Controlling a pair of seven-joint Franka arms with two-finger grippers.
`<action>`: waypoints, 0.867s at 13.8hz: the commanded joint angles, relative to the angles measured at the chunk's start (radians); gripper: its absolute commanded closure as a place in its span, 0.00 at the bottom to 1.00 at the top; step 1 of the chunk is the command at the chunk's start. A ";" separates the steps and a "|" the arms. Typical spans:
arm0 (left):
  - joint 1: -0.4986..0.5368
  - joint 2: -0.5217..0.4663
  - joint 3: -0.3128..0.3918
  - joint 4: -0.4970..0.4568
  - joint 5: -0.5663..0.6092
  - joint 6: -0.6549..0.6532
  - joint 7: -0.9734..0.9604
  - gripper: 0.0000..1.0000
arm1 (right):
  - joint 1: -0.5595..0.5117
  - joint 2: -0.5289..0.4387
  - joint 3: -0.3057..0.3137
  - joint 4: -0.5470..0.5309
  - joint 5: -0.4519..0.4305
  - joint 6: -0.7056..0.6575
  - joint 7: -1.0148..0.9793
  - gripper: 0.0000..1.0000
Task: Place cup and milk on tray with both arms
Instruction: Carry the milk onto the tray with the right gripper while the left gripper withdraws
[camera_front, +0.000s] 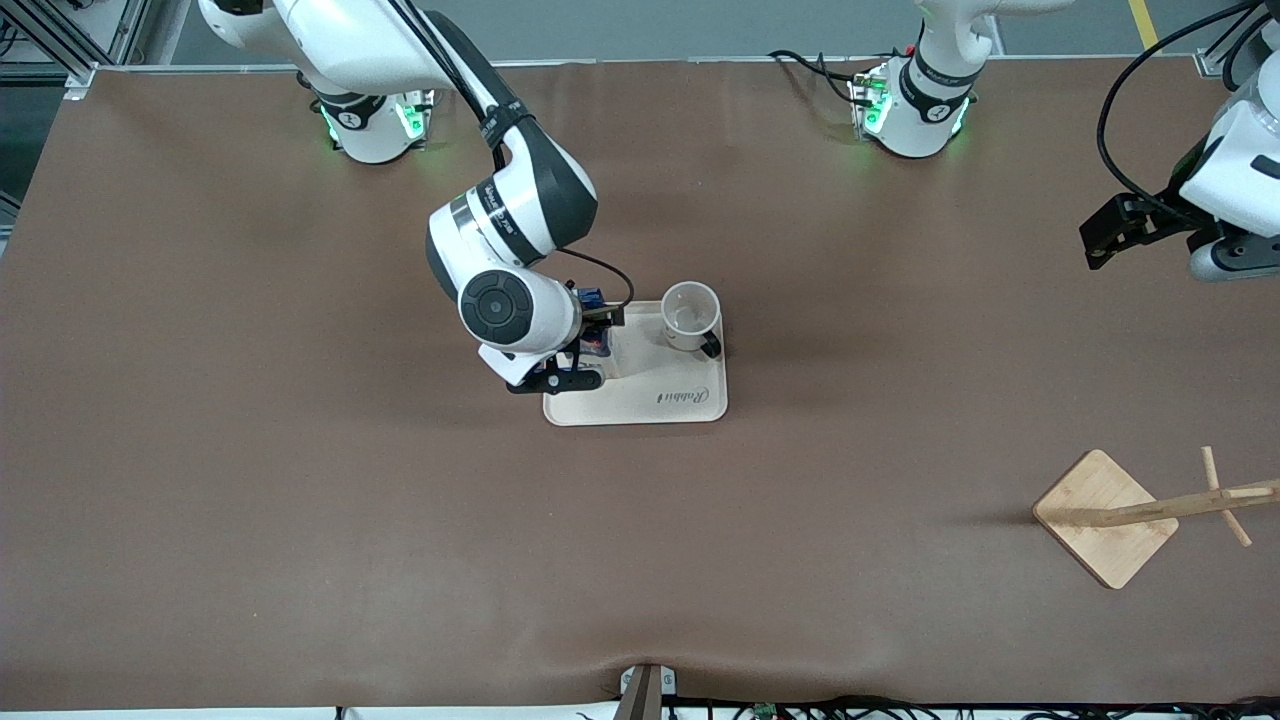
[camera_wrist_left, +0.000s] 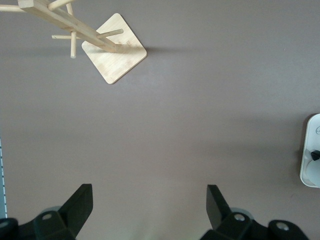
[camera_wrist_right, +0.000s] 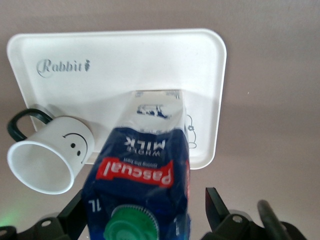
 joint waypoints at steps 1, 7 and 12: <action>-0.001 -0.006 -0.005 0.009 -0.010 -0.007 0.007 0.00 | -0.007 -0.010 -0.004 0.054 0.009 -0.025 0.000 0.00; -0.001 -0.004 -0.005 0.007 -0.010 -0.007 0.009 0.00 | -0.085 -0.045 -0.009 0.190 0.017 -0.224 -0.003 0.00; -0.003 0.002 -0.005 0.009 -0.008 0.000 0.009 0.00 | -0.185 -0.172 -0.033 0.247 -0.066 -0.350 -0.038 0.00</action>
